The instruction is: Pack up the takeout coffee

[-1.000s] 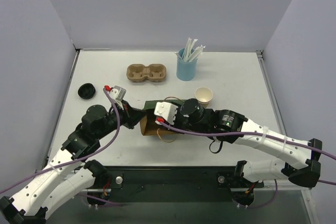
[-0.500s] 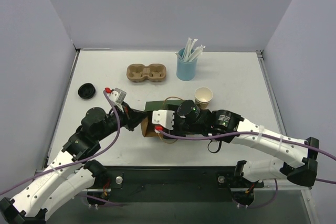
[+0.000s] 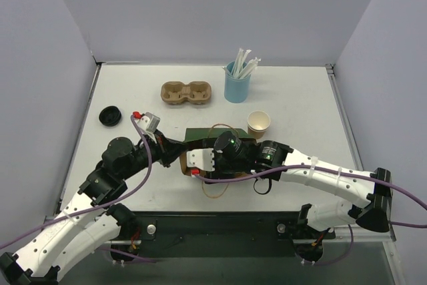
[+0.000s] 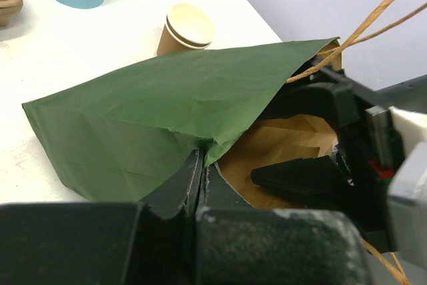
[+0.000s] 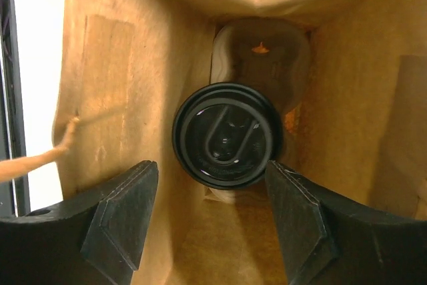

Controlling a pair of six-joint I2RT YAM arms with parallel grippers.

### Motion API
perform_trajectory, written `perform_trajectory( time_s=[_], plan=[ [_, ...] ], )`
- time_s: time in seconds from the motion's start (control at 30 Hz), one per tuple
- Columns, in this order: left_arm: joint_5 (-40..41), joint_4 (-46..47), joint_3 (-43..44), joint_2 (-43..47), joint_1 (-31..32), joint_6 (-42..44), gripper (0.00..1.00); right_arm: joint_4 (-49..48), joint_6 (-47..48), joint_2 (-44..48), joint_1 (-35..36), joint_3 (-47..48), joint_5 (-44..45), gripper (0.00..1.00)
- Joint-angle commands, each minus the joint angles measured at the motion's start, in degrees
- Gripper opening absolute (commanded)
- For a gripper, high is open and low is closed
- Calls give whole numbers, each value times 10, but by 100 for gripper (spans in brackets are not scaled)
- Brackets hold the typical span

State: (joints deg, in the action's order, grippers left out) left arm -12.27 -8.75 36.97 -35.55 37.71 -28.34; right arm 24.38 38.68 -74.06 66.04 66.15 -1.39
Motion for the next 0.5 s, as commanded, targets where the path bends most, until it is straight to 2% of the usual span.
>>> perform_trajectory(
  time_s=[0.0,0.47],
  plan=[
    [-15,47,-5,15,0,-15,0,-14,14,-8,-1,-16,-5,67],
    [-17,39,-16,34,0,-33,0,-85,33,-53,-10,-32,33,70]
  ],
)
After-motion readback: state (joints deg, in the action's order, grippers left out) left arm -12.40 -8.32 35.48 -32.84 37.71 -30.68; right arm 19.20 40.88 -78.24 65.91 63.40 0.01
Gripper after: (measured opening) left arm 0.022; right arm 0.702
